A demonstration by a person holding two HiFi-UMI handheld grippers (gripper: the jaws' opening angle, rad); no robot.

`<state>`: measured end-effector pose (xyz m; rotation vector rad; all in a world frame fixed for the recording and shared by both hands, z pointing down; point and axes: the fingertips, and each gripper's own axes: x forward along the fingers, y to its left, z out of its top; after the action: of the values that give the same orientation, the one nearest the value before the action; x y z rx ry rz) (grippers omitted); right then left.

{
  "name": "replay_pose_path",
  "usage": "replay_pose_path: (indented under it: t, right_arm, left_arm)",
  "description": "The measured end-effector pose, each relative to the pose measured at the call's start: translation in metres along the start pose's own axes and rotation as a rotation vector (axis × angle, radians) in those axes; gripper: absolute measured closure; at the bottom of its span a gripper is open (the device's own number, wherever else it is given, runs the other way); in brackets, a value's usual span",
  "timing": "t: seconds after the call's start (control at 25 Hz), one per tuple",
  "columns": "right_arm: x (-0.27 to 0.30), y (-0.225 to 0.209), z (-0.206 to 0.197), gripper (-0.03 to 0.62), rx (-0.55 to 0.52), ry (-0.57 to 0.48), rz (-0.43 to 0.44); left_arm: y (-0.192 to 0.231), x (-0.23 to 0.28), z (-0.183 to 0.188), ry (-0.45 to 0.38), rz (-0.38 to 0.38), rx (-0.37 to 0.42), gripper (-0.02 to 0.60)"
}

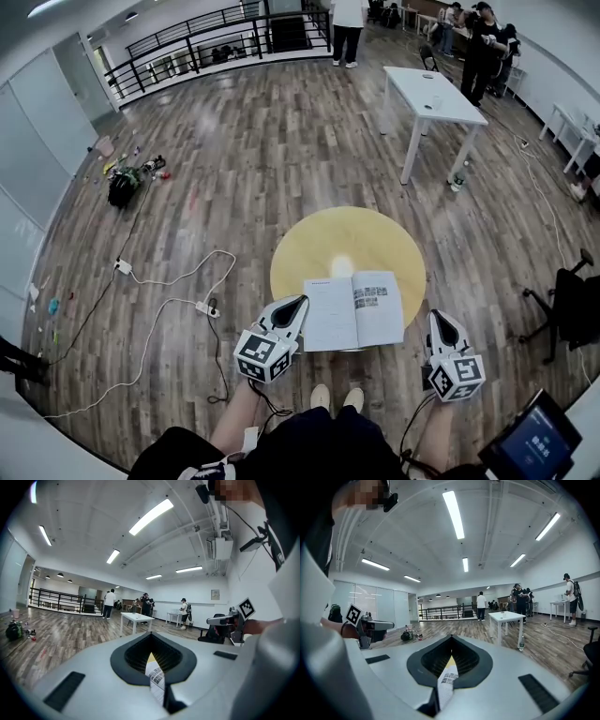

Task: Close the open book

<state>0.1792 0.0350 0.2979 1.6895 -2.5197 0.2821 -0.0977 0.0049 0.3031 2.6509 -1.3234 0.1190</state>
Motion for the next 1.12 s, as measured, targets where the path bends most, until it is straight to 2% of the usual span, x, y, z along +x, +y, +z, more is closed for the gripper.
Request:
replay_pose_path:
  t: [0.4,0.68,1.12]
  right_arm:
    - [0.014,-0.020,-0.026,0.597,0.034,0.066,0.028]
    - [0.027,-0.026,-0.066,0.597,0.079,0.149,0.050]
    - [0.032,-0.028,-0.143,0.597,0.135,0.291,0.077]
  left_arm:
    - [-0.002,0.013,-0.036,0.072,0.036,-0.065,0.583]
    - [-0.005,0.027,-0.072,0.144,0.038,-0.114,0.583]
    - [-0.015,0.029,-0.150,0.260,0.049,-0.212,0.583]
